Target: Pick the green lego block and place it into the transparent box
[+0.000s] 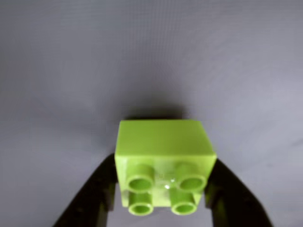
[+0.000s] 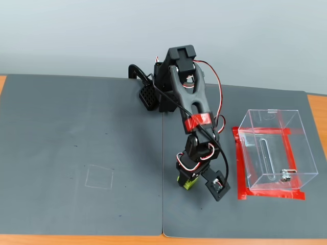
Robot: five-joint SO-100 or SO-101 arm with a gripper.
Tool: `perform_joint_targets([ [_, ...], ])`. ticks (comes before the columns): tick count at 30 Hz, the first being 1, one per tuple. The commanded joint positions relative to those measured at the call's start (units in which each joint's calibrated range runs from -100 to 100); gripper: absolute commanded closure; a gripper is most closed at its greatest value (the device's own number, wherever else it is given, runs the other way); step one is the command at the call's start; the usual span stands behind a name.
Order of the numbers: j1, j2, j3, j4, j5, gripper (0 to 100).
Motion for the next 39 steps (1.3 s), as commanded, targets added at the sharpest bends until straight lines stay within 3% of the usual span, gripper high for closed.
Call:
perform_joint_targets([
  [1,-1.55,-7.53,-0.72,0.23,0.32,94],
  [28,-15.13,-32.29,-1.53,-0.47,0.38,94],
  [39,-25.35,-33.56,-6.78,-0.55,0.38,94],
])
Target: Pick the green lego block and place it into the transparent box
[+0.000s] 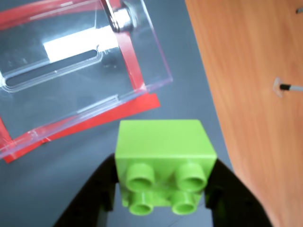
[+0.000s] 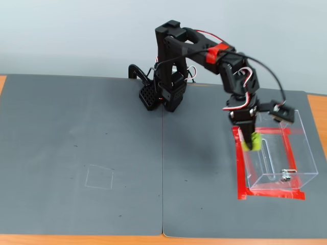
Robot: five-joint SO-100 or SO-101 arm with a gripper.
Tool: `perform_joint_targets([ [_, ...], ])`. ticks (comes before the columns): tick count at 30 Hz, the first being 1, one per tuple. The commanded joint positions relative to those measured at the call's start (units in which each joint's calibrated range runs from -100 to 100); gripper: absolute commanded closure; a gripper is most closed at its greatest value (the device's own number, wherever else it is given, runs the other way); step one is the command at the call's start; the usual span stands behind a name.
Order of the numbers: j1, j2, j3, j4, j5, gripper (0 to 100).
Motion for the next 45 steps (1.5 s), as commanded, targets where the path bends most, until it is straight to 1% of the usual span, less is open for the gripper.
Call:
perform_joint_targets([
  [1,-3.25,-1.02,-5.08,-0.55,0.03,94],
  [7,-7.28,4.66,-9.96,-0.55,0.03,94],
  [14,-9.74,11.44,-16.75,-0.55,0.03,94],
  [22,-11.46,15.34,-18.74,-0.55,-0.23,93],
  [25,-11.53,15.6,-18.74,-0.64,-0.33,88],
  [29,-11.53,15.85,-18.74,-0.64,0.03,74],
  [32,-11.46,15.77,-18.74,-0.64,0.03,70],
  [35,-11.38,15.17,-18.74,-0.64,0.03,71],
  [38,-11.16,14.75,-18.74,-0.64,0.03,74],
  [45,-9.37,8.56,-18.2,-0.64,0.03,90],
])
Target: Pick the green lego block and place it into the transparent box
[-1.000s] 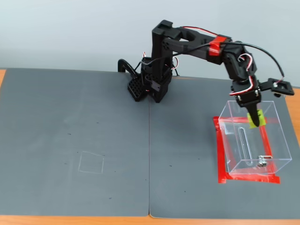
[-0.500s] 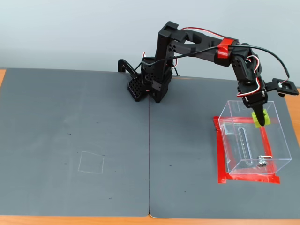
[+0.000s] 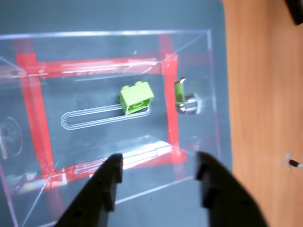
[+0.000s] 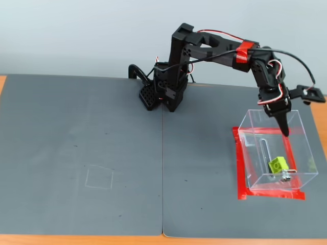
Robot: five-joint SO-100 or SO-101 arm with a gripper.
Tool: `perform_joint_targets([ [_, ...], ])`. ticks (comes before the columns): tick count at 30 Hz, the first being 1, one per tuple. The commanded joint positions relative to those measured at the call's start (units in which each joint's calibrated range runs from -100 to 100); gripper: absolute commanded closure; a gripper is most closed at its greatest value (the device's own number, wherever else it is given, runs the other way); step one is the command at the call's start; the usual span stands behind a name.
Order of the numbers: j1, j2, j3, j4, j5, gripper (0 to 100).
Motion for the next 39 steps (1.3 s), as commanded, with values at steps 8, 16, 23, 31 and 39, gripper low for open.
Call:
perform_joint_targets([
  [8,8.1,-15.29,0.32,-0.55,0.18,98],
  [16,17.87,-27.25,12.17,-0.64,0.13,98],
  [23,25.18,-35.38,22.31,-0.64,-0.28,98],
  [31,32.27,-42.51,32.8,-0.73,-0.39,98],
  [39,37.94,-46.75,41.39,-0.73,-0.6,98],
])
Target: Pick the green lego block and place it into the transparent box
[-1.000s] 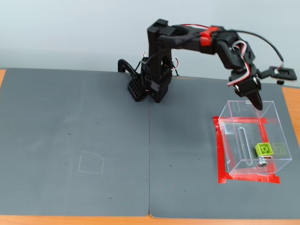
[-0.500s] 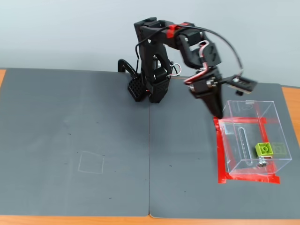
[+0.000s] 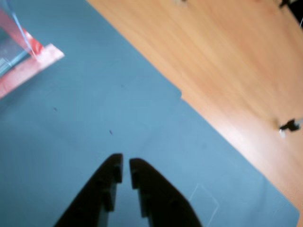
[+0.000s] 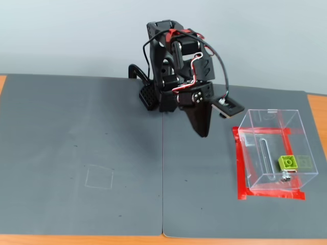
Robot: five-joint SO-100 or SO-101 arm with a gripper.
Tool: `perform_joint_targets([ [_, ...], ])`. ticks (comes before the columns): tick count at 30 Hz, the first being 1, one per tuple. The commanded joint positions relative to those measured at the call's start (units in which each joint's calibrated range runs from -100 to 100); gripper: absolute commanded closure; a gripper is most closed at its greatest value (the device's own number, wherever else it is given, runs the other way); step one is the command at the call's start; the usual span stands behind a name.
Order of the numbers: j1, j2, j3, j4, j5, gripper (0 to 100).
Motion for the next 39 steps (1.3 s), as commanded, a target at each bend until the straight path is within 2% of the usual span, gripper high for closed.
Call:
perform_joint_targets([
  [1,3.76,-3.24,2.87,-0.81,-0.92,98],
  [5,7.71,-6.21,7.4,-0.9,-2.28,98],
  [13,9.65,-13.76,21.78,-11.58,-2.43,98],
  [16,12.19,-18.16,26.93,-13.66,-4.62,98],
  [31,14.95,-48.86,54.43,-13.75,-10.3,98],
  [39,15.17,-49.11,61.85,-13.66,-14.31,98],
])
